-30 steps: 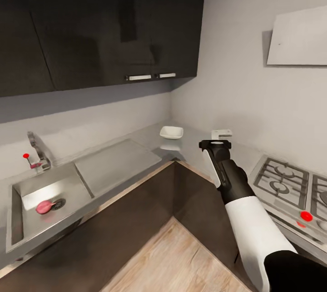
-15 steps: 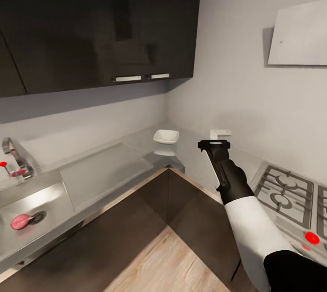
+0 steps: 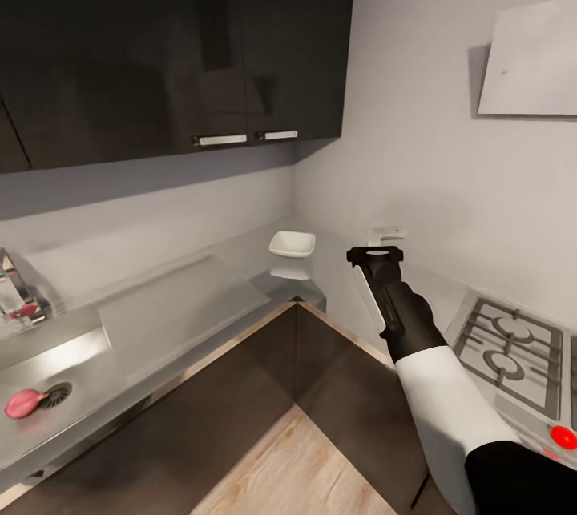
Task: In the kitchen, take the Vidalia onion out of the sink, dice it on the chopping board with the paring knife, put the diced onion into the bowl on the countertop, then place both the paring knife and the chopping board into the sink.
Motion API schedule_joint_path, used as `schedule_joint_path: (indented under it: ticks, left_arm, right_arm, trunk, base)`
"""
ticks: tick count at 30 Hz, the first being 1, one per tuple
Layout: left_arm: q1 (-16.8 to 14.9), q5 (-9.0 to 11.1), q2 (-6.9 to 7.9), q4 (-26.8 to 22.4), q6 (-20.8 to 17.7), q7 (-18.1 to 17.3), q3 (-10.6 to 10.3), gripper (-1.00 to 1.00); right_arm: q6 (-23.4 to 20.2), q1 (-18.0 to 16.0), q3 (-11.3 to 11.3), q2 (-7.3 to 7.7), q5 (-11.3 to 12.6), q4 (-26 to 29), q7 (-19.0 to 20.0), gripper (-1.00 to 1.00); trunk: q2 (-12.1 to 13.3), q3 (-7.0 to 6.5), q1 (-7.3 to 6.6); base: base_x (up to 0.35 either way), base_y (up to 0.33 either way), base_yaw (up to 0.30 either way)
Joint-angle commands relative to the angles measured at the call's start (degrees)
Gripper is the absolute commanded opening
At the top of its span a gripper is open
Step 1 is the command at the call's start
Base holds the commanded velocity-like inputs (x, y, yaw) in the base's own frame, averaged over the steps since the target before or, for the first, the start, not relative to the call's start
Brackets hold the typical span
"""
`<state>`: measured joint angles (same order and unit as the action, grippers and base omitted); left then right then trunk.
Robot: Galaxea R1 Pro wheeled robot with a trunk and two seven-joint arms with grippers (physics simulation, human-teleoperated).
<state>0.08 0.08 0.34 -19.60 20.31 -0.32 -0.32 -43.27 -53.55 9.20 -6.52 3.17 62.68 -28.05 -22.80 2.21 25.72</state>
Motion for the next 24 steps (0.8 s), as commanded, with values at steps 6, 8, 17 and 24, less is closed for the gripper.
schedule_joint_path:
  ticks: [6, 8, 17, 24]
  left_arm:
    - [0.01, 0.01, 0.02, -0.08, 0.08, -0.03, -0.03, 1.0]
    - [0.01, 0.01, 0.02, -0.08, 0.08, -0.03, -0.03, 1.0]
    - [0.01, 0.01, 0.01, -0.08, 0.08, -0.03, -0.03, 1.0]
    - [0.01, 0.01, 0.01, -0.08, 0.09, -0.03, -0.03, 1.0]
  right_arm:
    - [-0.22, -0.06, 0.12, 0.01, 0.4, 0.01, -0.43, 1.0]
    - [-0.19, -0.06, 0.12, 0.01, 0.41, 0.02, -0.43, 1.0]
    - [-0.23, -0.06, 0.12, 0.01, 0.5, 0.05, -0.43, 1.0]
    - [-0.23, -0.06, 0.12, 0.01, 0.48, 0.02, -0.43, 1.0]
  trunk:
    - [-0.11, 0.12, 0.06]
    - [-0.11, 0.12, 0.06]
    - [-0.11, 0.12, 0.06]
    - [-0.11, 0.12, 0.06]
  base:
    - [0.276, 0.0, 0.0]
    - [0.288, 0.0, 0.0]
    - [0.286, -0.004, 0.0]
    - [0.278, -0.07, 0.0]
